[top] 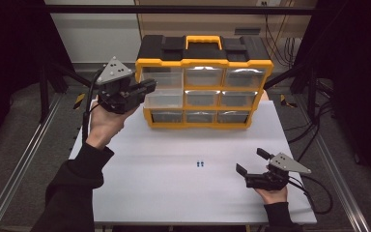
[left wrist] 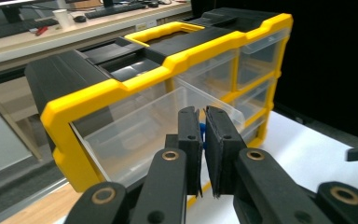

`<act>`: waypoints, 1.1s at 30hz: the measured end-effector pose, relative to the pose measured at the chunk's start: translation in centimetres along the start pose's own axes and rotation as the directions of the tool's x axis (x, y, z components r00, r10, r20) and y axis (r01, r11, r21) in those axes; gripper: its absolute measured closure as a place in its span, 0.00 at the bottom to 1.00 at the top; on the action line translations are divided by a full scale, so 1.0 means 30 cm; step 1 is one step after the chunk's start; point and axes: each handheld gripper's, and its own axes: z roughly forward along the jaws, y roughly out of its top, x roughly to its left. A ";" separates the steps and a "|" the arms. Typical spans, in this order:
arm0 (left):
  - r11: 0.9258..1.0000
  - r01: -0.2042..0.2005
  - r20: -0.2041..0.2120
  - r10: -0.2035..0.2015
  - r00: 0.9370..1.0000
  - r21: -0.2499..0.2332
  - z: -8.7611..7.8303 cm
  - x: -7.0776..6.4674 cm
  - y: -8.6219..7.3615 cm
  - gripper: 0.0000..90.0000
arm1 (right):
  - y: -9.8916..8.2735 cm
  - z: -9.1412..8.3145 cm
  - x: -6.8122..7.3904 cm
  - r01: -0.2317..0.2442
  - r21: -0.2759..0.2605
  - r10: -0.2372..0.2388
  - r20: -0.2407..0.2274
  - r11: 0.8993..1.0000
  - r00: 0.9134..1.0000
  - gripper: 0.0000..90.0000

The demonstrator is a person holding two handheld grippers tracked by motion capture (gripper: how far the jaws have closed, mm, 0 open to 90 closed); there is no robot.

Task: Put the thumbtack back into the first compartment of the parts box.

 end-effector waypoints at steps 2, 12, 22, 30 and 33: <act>1.000 0.004 -0.012 -0.003 1.000 0.010 0.019 0.010 0.005 0.93 | 0.000 0.000 0.000 -0.001 0.000 0.001 0.000 1.000 1.000 0.01; 0.999 0.002 -0.042 0.000 0.999 0.044 0.097 0.060 -0.004 0.93 | 0.000 0.002 -0.003 0.011 -0.007 -0.011 0.000 1.000 1.000 0.01; 0.996 -0.010 -0.063 0.016 0.998 0.087 0.133 0.081 -0.024 0.93 | -0.001 0.000 -0.007 0.028 0.000 -0.028 -0.003 1.000 1.000 0.01; 0.993 -0.009 -0.069 0.017 0.997 0.120 0.159 0.085 -0.036 0.93 | 0.002 -0.001 -0.001 -0.004 -0.005 0.004 0.005 1.000 1.000 0.01; 0.991 0.004 -0.076 0.006 0.997 0.132 0.170 0.084 -0.039 0.91 | 0.002 -0.001 -0.001 -0.006 -0.005 0.006 0.004 1.000 1.000 0.01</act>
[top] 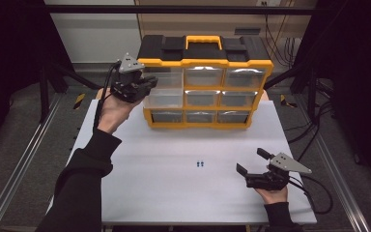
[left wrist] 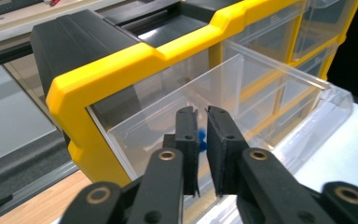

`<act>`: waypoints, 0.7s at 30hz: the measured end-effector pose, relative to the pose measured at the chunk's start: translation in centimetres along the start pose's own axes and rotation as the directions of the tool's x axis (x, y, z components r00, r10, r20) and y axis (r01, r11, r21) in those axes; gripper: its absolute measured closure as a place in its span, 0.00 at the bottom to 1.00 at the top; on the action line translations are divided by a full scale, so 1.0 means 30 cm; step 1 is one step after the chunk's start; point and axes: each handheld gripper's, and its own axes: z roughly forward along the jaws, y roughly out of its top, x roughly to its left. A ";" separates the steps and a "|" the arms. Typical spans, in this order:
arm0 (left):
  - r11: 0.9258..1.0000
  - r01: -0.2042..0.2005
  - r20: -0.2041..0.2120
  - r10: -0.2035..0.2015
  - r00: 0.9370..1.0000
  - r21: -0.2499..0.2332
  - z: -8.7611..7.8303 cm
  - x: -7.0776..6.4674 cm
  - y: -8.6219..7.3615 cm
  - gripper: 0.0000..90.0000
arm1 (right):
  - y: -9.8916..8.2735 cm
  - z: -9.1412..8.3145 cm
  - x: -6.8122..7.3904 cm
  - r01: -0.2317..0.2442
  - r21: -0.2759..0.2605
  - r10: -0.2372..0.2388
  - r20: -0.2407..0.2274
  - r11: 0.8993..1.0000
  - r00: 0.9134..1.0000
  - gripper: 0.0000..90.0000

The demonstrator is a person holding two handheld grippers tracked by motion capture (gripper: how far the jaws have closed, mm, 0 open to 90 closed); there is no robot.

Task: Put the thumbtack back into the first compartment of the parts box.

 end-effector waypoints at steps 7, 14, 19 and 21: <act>0.999 0.023 -0.002 -0.023 1.000 -0.025 -0.023 0.012 0.007 0.76 | 0.001 -0.001 -0.001 0.000 -0.004 0.000 0.001 1.000 1.000 0.01; 0.990 0.043 0.030 -0.040 0.999 -0.132 -0.102 0.007 0.000 0.45 | 0.001 -0.003 -0.001 -0.002 -0.003 0.002 0.002 1.000 1.000 0.01; 0.980 0.051 0.073 -0.038 0.997 -0.191 -0.162 -0.013 -0.043 0.31 | 0.001 -0.003 -0.001 0.001 -0.003 -0.001 0.001 1.000 1.000 0.01; 0.976 0.037 0.074 -0.022 0.997 -0.216 -0.180 -0.022 -0.065 0.26 | 0.001 -0.004 -0.001 0.004 0.001 -0.004 0.000 1.000 1.000 0.01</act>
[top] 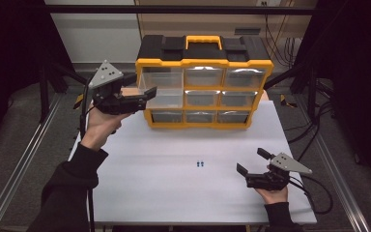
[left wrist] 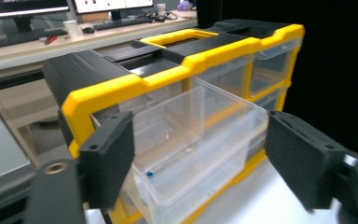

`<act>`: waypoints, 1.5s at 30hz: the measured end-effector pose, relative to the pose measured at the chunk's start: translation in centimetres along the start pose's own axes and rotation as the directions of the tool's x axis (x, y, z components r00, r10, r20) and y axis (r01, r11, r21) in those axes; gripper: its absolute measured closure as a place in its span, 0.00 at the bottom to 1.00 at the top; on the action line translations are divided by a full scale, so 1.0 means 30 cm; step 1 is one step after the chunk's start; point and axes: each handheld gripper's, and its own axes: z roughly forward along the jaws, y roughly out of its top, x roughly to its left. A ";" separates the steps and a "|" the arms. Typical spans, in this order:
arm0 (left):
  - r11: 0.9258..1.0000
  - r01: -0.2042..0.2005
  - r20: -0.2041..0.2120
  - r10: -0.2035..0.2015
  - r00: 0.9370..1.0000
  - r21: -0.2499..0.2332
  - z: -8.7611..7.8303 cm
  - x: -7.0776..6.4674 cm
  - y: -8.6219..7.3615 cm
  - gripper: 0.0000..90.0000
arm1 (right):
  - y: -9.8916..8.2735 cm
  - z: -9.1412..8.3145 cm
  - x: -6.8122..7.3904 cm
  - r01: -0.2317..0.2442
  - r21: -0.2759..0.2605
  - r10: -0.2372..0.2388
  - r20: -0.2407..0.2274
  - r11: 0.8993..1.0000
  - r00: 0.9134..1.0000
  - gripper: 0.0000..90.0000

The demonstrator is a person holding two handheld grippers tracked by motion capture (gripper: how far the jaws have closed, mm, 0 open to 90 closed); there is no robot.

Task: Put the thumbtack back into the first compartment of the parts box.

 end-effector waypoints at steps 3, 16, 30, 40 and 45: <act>1.000 -0.006 0.008 0.006 1.000 -0.005 -0.028 -0.027 -0.041 0.18 | 0.000 0.001 0.002 -0.004 -0.002 0.004 0.002 1.000 1.000 0.01; 1.000 -0.008 0.024 0.008 1.000 -0.025 -0.054 -0.087 -0.207 0.05 | 0.000 0.000 0.002 -0.002 0.000 0.002 0.002 1.000 1.000 0.01; 0.998 0.052 0.085 -0.055 0.995 0.037 0.071 -0.173 -0.409 0.04 | -0.001 0.002 -0.001 0.021 -0.006 -0.021 0.000 1.000 1.000 0.01; 0.993 0.044 0.114 -0.056 0.992 0.105 0.182 -0.242 -0.479 0.04 | -0.002 0.001 0.001 0.018 -0.003 -0.018 0.001 1.000 1.000 0.01; 0.986 0.024 0.118 -0.043 0.992 0.162 0.242 -0.275 -0.518 0.04 | -0.002 0.003 0.001 0.018 0.000 -0.018 0.001 1.000 1.000 0.01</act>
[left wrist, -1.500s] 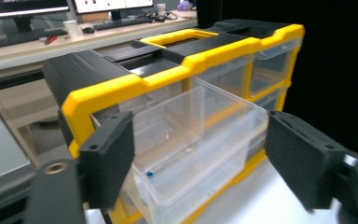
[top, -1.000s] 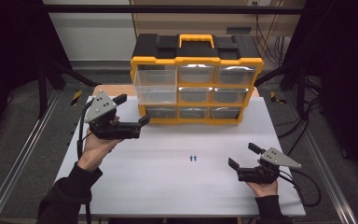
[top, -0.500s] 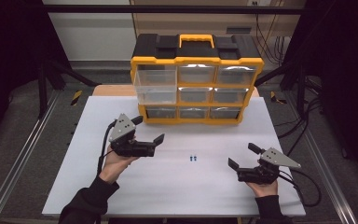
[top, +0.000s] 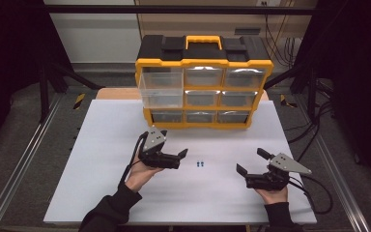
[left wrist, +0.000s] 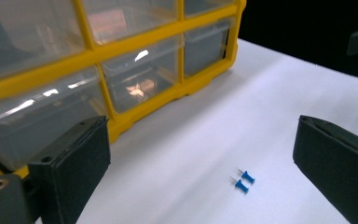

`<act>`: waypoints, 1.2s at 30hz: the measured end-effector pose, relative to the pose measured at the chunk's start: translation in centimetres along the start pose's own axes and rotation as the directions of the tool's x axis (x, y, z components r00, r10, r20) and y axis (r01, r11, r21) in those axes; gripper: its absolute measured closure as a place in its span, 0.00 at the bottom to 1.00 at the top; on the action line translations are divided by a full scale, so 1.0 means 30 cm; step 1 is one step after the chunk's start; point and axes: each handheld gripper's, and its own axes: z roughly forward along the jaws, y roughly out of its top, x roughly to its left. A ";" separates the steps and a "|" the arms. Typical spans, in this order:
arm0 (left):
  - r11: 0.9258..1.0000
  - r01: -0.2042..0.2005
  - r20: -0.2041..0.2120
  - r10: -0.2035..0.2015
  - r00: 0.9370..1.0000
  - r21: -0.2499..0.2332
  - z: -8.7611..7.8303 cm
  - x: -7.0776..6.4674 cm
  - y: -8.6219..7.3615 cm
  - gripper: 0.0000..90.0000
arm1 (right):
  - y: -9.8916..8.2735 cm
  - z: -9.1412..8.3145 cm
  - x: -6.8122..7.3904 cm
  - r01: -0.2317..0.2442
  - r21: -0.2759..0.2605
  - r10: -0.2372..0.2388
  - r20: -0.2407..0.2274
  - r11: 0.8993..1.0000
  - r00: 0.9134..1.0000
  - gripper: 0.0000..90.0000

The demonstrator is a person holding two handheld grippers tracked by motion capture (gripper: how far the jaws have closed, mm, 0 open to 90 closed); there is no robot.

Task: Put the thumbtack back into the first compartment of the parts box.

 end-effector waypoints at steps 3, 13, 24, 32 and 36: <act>1.000 0.004 0.000 -0.003 1.000 0.021 0.031 -0.012 -0.012 0.04 | 0.000 0.000 0.001 -0.005 0.002 0.005 0.000 1.000 1.000 0.01; 0.997 0.023 0.023 -0.024 0.999 0.080 0.126 -0.064 -0.044 0.04 | 0.000 0.000 0.000 -0.002 -0.001 0.002 0.000 1.000 1.000 0.01; 0.989 0.038 0.006 -0.039 0.999 0.143 0.210 -0.087 -0.079 0.08 | 0.001 -0.001 0.000 -0.003 -0.001 0.003 0.002 1.000 1.000 0.01; 0.975 0.080 -0.021 -0.077 0.997 0.208 0.245 -0.105 -0.113 0.17 | 0.001 -0.001 0.000 -0.004 -0.001 0.004 0.001 1.000 1.000 0.01; 0.969 0.097 -0.031 -0.092 0.995 0.228 0.262 -0.113 -0.132 0.24 | 0.001 -0.001 0.000 -0.006 -0.002 0.006 0.003 1.000 1.000 0.01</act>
